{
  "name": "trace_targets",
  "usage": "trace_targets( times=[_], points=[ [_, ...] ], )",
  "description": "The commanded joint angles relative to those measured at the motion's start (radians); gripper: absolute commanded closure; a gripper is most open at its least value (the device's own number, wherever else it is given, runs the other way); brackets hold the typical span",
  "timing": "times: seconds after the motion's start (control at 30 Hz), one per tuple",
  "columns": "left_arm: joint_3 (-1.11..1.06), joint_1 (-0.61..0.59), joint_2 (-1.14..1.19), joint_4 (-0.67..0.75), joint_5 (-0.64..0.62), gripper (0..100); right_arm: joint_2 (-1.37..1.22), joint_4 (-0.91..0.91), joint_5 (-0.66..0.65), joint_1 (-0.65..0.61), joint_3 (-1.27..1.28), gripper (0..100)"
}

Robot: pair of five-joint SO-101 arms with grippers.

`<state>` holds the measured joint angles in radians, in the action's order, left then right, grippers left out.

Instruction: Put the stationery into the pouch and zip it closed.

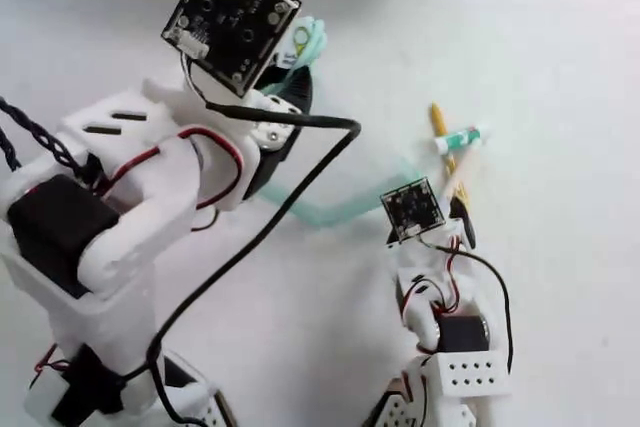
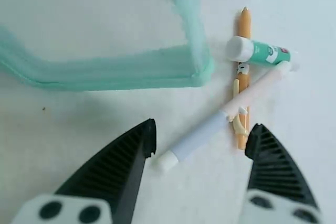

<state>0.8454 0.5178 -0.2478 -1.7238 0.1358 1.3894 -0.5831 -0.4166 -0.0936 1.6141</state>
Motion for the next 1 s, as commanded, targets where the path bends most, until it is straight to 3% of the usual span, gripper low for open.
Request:
trace_targets(
  times=[0.0,0.27,0.5,0.6,0.87,0.97],
  points=[
    [-0.008,0.036,-0.004,0.032,0.006,98,0.015,0.022,0.002,0.008,-0.034,71.9],
    [0.000,0.073,-0.007,0.048,0.031,98,0.015,0.022,0.002,0.008,-0.034,71.9],
    [0.000,-0.183,-0.077,0.061,0.100,98,0.015,0.022,0.002,0.008,-0.034,71.9],
    [0.000,-0.232,-0.151,0.095,0.103,98,0.015,0.022,0.002,0.007,-0.034,71.9],
    [-0.049,-0.231,-0.174,0.114,0.098,96,0.015,0.022,0.002,0.007,-0.034,71.9],
    [-0.115,-0.166,-0.122,0.117,0.098,96,0.015,0.022,0.002,0.007,-0.032,71.9]
  ],
)
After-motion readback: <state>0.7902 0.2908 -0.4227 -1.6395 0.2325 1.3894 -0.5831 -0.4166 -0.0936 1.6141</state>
